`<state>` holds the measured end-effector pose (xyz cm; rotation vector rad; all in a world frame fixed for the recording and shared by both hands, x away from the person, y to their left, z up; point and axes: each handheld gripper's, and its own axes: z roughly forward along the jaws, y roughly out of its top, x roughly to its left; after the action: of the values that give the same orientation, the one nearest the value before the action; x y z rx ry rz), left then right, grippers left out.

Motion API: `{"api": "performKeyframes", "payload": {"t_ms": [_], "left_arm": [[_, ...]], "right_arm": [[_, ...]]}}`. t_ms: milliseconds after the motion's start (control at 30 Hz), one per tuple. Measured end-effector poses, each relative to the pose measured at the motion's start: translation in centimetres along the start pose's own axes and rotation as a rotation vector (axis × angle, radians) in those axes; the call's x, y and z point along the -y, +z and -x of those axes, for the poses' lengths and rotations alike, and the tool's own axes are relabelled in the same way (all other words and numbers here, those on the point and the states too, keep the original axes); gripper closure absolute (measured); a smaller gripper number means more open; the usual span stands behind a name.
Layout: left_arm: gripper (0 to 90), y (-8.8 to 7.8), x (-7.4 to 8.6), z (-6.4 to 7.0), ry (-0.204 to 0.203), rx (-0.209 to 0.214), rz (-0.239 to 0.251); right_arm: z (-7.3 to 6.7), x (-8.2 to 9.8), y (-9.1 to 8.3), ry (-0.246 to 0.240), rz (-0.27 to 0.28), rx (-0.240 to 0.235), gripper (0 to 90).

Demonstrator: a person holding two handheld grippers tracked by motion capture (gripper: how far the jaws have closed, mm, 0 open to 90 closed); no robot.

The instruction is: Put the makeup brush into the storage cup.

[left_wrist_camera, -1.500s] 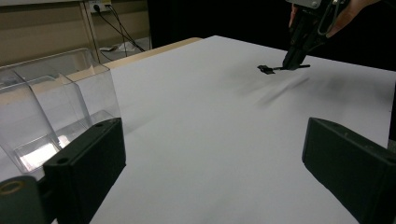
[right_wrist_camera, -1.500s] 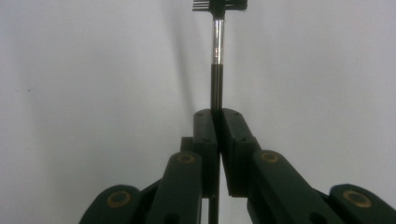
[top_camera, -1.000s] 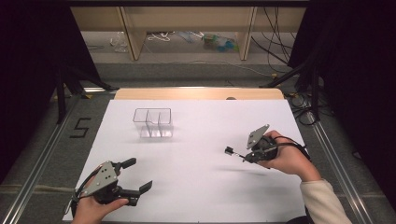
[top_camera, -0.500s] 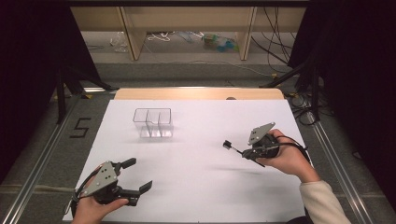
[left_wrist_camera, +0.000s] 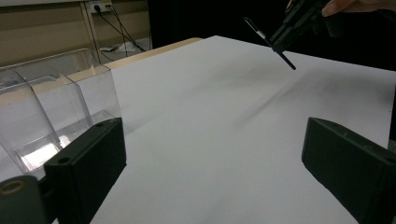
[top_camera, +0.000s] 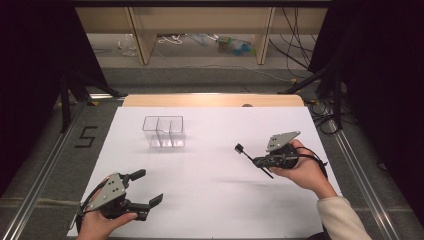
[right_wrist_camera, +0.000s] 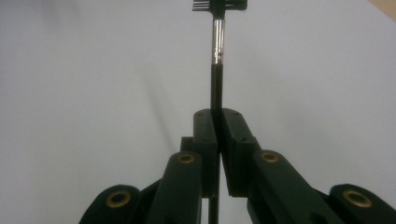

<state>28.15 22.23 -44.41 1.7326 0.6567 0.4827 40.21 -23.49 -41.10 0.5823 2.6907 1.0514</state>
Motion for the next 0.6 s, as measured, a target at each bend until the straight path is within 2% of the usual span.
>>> {"api": "performKeyframes", "payload": {"t_ms": [33,67,133,167,200,267,500,600], "left_arm": [[6.3,0.0,0.0,0.0,0.0,0.0,0.0],[6.3,0.0,0.0,0.0,0.0,0.0,0.0],[6.4,0.0,0.0,0.0,-0.001,0.0,0.0],[6.7,0.0,0.0,0.0,-0.001,0.0,0.0],[6.7,-0.01,-0.01,0.0,-0.001,0.0,0.0],[6.7,-0.01,-0.01,0.0,-0.001,0.0,0.0],[6.7,-0.02,-0.01,0.01,-0.002,0.0,0.001],[6.8,-0.01,-0.01,0.02,-0.002,0.0,0.001]], "right_arm": [[-0.03,0.0,-0.07,0.007,0.013,-0.002,85.8],[-0.04,0.03,-0.21,0.021,0.052,0.003,85.8],[-0.05,0.04,-0.23,0.025,0.068,-0.005,85.8],[-0.07,0.07,-0.3,0.042,0.106,-0.013,85.8],[-0.07,0.07,-0.3,0.042,0.106,-0.013,85.8],[-0.1,0.12,-0.3,0.046,0.143,-0.008,85.8],[-0.54,0.32,-0.11,0.06,0.179,-0.018,85.8],[-0.76,0.43,0.07,0.051,0.205,-0.019,85.8]]}}
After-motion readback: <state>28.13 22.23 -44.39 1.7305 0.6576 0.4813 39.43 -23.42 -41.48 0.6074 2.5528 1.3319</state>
